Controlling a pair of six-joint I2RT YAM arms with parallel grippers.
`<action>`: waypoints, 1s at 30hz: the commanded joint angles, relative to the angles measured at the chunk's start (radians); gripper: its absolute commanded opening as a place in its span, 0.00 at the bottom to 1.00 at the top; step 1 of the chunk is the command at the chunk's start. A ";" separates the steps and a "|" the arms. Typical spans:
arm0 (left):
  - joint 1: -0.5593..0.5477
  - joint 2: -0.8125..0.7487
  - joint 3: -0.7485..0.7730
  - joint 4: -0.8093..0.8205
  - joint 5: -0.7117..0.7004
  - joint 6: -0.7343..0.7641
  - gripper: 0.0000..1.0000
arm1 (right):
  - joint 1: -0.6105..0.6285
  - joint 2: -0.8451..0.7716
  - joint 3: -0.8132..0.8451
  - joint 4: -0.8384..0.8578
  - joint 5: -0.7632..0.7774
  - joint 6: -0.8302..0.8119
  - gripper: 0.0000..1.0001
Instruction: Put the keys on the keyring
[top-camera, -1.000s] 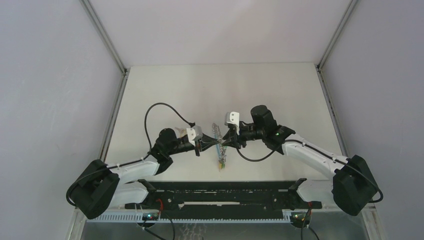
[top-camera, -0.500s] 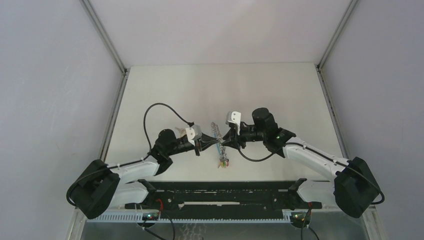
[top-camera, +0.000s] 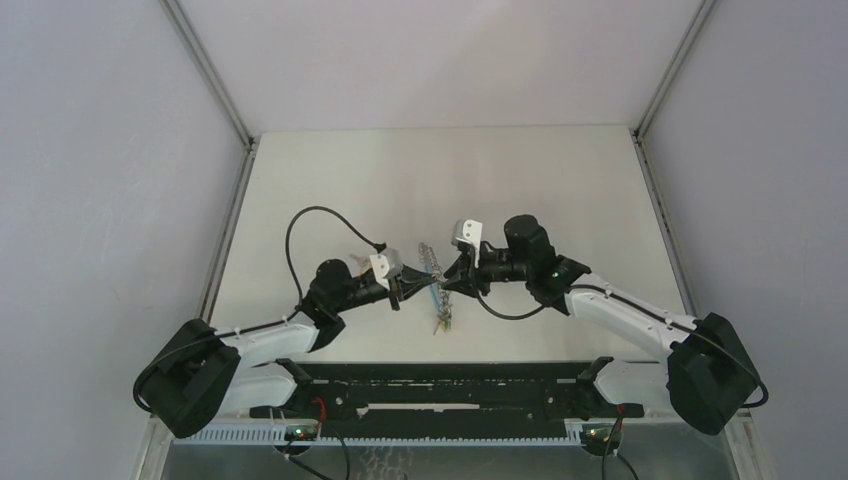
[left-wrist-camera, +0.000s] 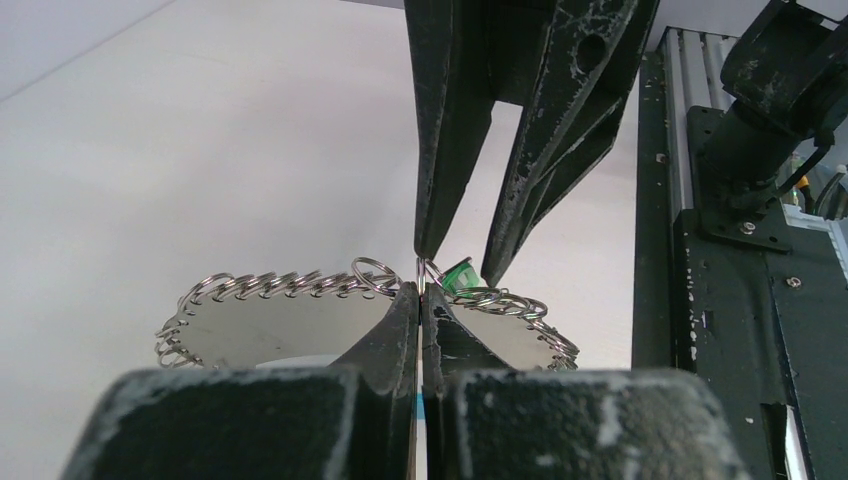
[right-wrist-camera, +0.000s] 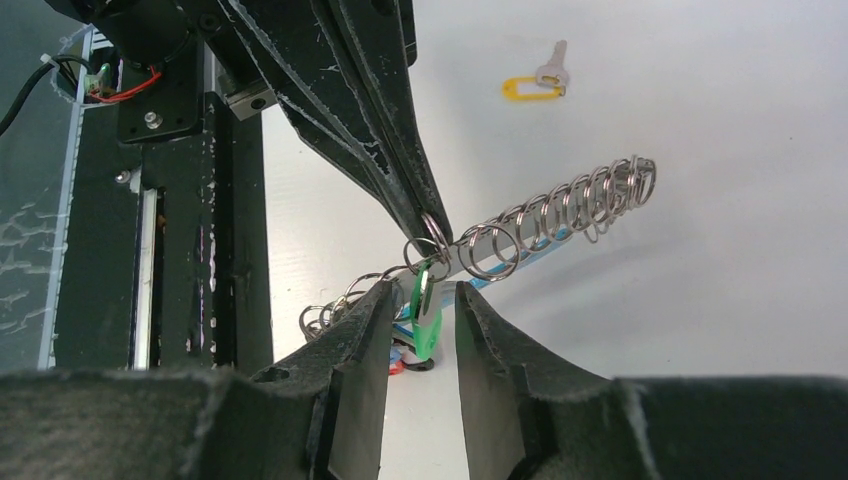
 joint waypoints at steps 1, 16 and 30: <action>0.003 -0.015 -0.008 0.093 -0.022 -0.019 0.00 | 0.015 0.012 0.004 0.019 0.018 0.020 0.29; 0.006 -0.021 -0.051 0.225 -0.035 -0.085 0.00 | 0.020 0.052 0.003 -0.029 0.115 -0.043 0.00; 0.014 0.081 -0.097 0.474 -0.073 -0.188 0.00 | 0.100 0.031 0.040 -0.106 0.261 -0.113 0.00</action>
